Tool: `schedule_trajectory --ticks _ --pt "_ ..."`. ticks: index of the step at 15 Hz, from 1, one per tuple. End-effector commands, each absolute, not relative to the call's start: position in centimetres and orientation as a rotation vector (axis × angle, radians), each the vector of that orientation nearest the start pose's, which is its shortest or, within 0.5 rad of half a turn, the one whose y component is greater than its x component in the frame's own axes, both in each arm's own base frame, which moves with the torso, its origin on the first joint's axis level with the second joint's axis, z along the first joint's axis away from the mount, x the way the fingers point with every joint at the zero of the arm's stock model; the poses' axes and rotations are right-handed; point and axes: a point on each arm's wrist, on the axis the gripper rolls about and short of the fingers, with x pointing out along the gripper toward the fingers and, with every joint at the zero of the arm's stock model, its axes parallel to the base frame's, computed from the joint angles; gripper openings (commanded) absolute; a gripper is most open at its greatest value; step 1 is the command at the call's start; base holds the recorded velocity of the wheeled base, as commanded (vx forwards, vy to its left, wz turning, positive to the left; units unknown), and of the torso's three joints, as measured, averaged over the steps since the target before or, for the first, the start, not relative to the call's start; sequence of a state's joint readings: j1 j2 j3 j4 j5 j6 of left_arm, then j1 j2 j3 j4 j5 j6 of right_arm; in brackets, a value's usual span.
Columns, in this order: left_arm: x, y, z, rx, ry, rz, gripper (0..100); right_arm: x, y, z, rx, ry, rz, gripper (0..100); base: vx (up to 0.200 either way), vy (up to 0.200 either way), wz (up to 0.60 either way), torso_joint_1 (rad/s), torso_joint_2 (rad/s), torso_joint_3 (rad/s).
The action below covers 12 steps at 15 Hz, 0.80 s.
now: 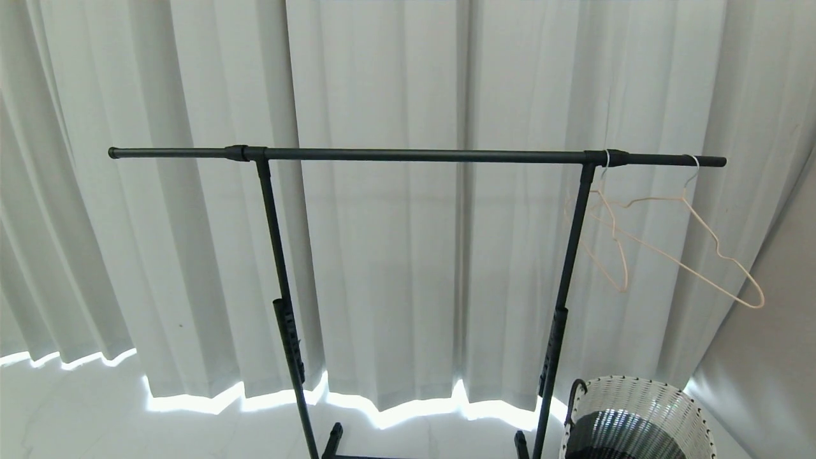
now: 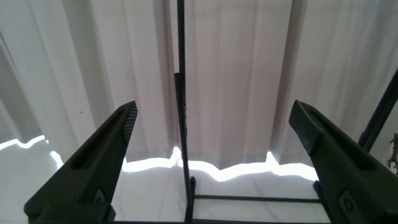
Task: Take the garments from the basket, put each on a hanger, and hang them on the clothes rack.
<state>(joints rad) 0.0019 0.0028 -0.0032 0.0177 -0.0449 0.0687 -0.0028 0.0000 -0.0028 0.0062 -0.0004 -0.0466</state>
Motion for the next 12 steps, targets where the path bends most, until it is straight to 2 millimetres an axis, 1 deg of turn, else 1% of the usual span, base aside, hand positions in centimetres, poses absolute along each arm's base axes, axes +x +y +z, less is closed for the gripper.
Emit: schedule_trajectory --ticks 1,3,5,12 --pt "-2.28 -0.1 7.45 0.069 0.017 -0.044 100 -2.3 0.01 7.57 -0.046 0.003 -0.003 100 0.0 0.0 0.0 0.0 0.0 0.0" --pt "-2.3 -0.1 7.45 0.066 0.015 -0.043 100 -2.3 0.0 7.57 -0.046 0.003 -0.005 100 0.0 0.0 0.0 0.0 0.0 0.0" --pt "-2.29 -0.09 7.46 0.006 0.015 -0.037 100 -2.29 0.0 7.53 -0.046 0.005 -0.004 100 0.0 0.0 0.0 -0.107 0.25 0.134" --pt "-2.29 -0.08 7.46 -0.003 0.015 -0.032 100 -2.3 0.01 7.57 -0.048 0.003 -0.003 100 0.0 0.0 0.0 -0.191 0.46 0.267"
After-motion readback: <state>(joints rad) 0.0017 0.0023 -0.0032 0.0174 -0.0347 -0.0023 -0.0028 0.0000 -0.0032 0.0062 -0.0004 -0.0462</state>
